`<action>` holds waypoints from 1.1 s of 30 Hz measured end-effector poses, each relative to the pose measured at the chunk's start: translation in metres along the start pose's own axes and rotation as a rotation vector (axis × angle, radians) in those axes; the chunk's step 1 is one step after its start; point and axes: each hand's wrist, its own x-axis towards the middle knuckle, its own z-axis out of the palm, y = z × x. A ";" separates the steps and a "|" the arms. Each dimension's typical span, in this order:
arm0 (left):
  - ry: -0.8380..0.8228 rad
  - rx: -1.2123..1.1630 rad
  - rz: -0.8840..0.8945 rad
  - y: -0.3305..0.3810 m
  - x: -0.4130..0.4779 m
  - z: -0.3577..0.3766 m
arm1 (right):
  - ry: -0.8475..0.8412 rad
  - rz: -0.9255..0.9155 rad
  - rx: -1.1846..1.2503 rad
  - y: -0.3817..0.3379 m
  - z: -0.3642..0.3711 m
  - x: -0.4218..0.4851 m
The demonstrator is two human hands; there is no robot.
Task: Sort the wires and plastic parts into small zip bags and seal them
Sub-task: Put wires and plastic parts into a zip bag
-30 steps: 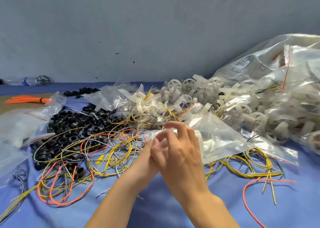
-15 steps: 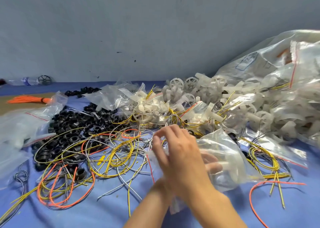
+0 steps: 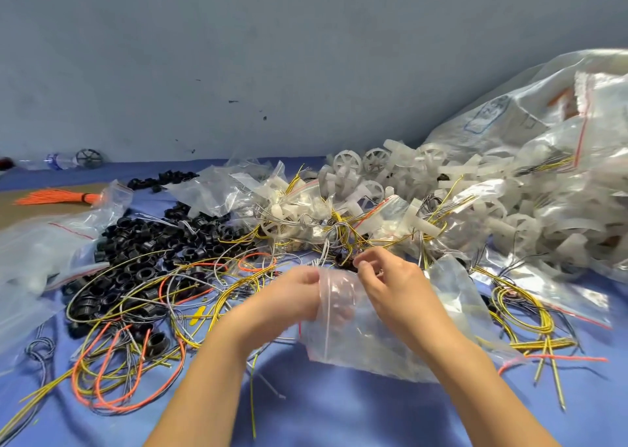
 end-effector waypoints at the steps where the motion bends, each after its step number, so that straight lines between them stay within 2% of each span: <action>1: 0.113 -0.061 0.030 0.004 0.000 -0.008 | 0.005 0.016 -0.016 0.002 -0.001 0.001; 3: 0.389 -0.032 0.086 0.007 0.007 -0.028 | 0.011 0.046 -0.024 0.003 -0.003 0.003; 5: 0.618 0.193 0.137 0.009 0.015 -0.043 | 0.007 0.060 -0.022 0.004 -0.004 0.004; 7: 0.716 0.468 0.181 0.007 0.025 -0.053 | 0.012 0.057 -0.021 0.005 -0.004 0.004; 10: 0.717 0.592 0.198 0.004 0.042 -0.060 | 0.025 0.029 -0.030 0.006 -0.003 0.002; 19: 0.814 0.759 0.074 -0.002 0.085 -0.068 | 0.002 -0.021 -0.060 0.012 -0.005 0.001; 24: 0.901 0.894 0.208 -0.001 0.085 -0.071 | 0.004 -0.032 -0.036 0.013 -0.006 0.005; 28: 0.942 0.912 0.215 -0.005 0.077 -0.068 | 0.018 -0.041 -0.014 0.009 -0.004 0.002; 33: 0.839 0.940 0.262 -0.001 0.060 -0.070 | 0.042 -0.053 -0.016 0.006 -0.001 0.000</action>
